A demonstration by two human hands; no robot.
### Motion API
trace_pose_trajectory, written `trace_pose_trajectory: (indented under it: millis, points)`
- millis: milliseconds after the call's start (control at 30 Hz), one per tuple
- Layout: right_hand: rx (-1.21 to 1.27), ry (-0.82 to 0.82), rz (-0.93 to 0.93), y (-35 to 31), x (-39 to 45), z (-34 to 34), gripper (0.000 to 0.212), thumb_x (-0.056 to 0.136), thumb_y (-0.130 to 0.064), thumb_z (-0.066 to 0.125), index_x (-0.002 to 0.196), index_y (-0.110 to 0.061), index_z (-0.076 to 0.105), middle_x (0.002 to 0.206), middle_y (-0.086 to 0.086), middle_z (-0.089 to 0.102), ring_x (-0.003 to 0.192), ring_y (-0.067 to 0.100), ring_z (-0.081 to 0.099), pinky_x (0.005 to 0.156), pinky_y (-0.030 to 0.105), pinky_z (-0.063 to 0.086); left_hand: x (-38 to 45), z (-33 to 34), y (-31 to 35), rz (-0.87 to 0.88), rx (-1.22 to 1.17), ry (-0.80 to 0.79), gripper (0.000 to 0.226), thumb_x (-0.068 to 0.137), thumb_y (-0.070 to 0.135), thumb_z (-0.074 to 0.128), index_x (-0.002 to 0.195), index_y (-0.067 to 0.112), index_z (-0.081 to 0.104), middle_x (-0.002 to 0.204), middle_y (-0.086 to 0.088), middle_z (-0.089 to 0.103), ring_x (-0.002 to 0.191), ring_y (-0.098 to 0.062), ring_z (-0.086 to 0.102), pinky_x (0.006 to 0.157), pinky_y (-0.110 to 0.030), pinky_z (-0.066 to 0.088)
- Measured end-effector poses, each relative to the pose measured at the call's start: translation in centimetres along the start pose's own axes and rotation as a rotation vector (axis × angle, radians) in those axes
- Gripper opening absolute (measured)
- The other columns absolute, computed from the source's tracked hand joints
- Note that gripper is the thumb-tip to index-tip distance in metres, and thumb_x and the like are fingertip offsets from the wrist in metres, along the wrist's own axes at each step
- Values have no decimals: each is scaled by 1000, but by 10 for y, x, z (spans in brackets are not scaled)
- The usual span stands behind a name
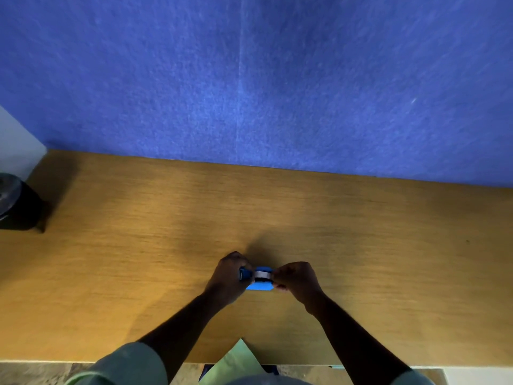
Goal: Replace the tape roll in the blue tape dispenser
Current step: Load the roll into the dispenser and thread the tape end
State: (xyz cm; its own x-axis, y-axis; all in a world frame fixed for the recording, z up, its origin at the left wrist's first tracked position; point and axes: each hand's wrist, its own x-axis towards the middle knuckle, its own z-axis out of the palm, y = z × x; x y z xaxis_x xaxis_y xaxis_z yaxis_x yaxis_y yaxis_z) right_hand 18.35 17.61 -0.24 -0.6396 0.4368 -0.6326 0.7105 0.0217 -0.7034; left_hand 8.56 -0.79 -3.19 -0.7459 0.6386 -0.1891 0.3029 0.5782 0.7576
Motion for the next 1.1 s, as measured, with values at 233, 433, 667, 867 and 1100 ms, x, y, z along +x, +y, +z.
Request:
trace_pose_trajectory:
  millis: [233, 433, 667, 867, 1100]
  points:
    - [14, -24, -20, 0, -1, -3, 24, 78, -17, 90, 90, 2, 80, 85, 23, 80, 77, 30, 77, 82, 44, 64, 1, 1, 7, -95, -106, 66, 31, 72, 49, 80, 83, 22, 69, 90, 9, 64, 81, -4, 62, 68, -19, 50]
    - [25, -61, -23, -2, -1, -3, 25, 79, -16, 89, 94, 2, 80, 84, 18, 80, 71, 18, 76, 65, 25, 59, 4, -1, 7, -150, -28, 83, 37, 67, 52, 85, 73, 21, 66, 84, 6, 62, 74, -6, 56, 59, -13, 38]
    - [47, -85, -26, -2, -3, -7, 26, 83, -14, 86, 98, 6, 78, 75, 12, 76, 60, 6, 70, 57, 16, 53, 9, -7, 5, -152, 6, 68, 27, 70, 33, 89, 79, 13, 74, 87, 3, 68, 75, -6, 58, 67, -17, 44]
    - [49, -98, -25, -1, -2, -9, 24, 84, -8, 84, 100, 9, 78, 74, 11, 76, 58, 5, 70, 57, 16, 53, 7, -9, 11, -145, -8, 23, 12, 72, 25, 87, 71, 18, 78, 75, 13, 67, 65, 3, 59, 67, -16, 49]
    - [32, -80, -41, 1, 0, -8, 23, 80, -12, 88, 94, 5, 80, 74, 16, 77, 61, 12, 71, 58, 20, 54, 9, -7, 14, -159, -6, 28, 30, 68, 43, 87, 69, 15, 76, 78, 10, 68, 71, -3, 64, 62, -14, 45]
